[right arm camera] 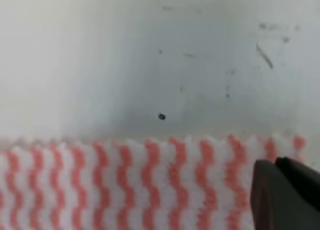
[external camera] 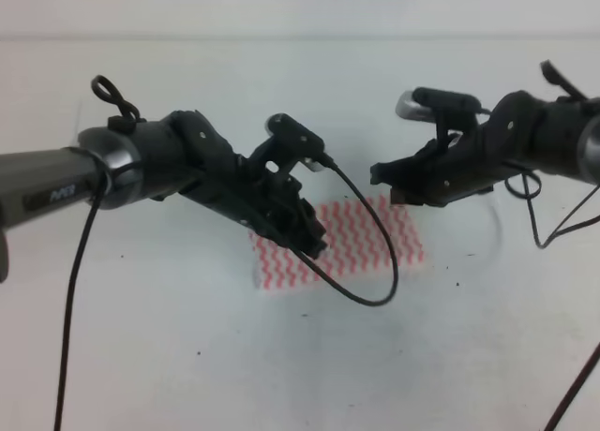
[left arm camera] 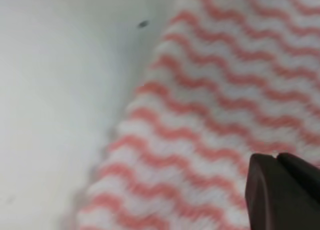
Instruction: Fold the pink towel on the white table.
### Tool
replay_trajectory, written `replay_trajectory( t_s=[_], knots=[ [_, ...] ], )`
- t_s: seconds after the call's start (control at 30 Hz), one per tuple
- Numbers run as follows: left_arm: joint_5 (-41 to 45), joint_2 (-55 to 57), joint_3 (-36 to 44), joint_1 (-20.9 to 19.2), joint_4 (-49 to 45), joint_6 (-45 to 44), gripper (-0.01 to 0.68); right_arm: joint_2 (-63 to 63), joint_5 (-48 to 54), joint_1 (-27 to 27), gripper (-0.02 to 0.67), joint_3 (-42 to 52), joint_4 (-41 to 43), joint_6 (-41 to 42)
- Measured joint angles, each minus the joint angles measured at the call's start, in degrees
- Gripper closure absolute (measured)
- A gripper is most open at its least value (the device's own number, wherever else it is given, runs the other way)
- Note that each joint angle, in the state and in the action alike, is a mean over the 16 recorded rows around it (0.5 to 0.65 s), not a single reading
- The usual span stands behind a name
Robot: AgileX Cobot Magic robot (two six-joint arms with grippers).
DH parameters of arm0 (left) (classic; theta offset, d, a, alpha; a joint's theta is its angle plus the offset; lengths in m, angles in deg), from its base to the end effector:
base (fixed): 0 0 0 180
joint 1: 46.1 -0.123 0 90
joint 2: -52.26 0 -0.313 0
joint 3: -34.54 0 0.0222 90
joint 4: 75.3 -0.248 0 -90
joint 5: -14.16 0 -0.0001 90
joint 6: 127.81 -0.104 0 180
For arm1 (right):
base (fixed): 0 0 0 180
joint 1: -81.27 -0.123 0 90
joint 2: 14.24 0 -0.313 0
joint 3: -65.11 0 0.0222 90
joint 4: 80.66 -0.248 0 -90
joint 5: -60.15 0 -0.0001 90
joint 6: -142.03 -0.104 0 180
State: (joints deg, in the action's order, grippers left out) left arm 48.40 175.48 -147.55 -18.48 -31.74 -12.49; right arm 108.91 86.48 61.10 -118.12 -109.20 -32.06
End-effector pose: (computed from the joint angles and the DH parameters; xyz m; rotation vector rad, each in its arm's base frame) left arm 0.3772 -0.2429 0.1949 1.2846 2.1859 -0.5178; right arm 0.4220 0.1785 0.1989 -0.0928 2.5595 0.5487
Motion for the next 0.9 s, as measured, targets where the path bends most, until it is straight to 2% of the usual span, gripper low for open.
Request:
replay_trajectory(
  t_s=[0.33, 0.9],
  knots=[
    [3.3, 0.0, 0.0, -1.6, -1.6, 3.6, 0.677, -4.4, 4.7, 0.0, 0.665, 0.7, 4.8, -1.0],
    [7.8, 0.6, 0.0, -1.8, -4.3, 7.0, 0.677, -4.3, 10.9, 0.0, 0.666, 4.5, 5.3, -1.4]
  ],
)
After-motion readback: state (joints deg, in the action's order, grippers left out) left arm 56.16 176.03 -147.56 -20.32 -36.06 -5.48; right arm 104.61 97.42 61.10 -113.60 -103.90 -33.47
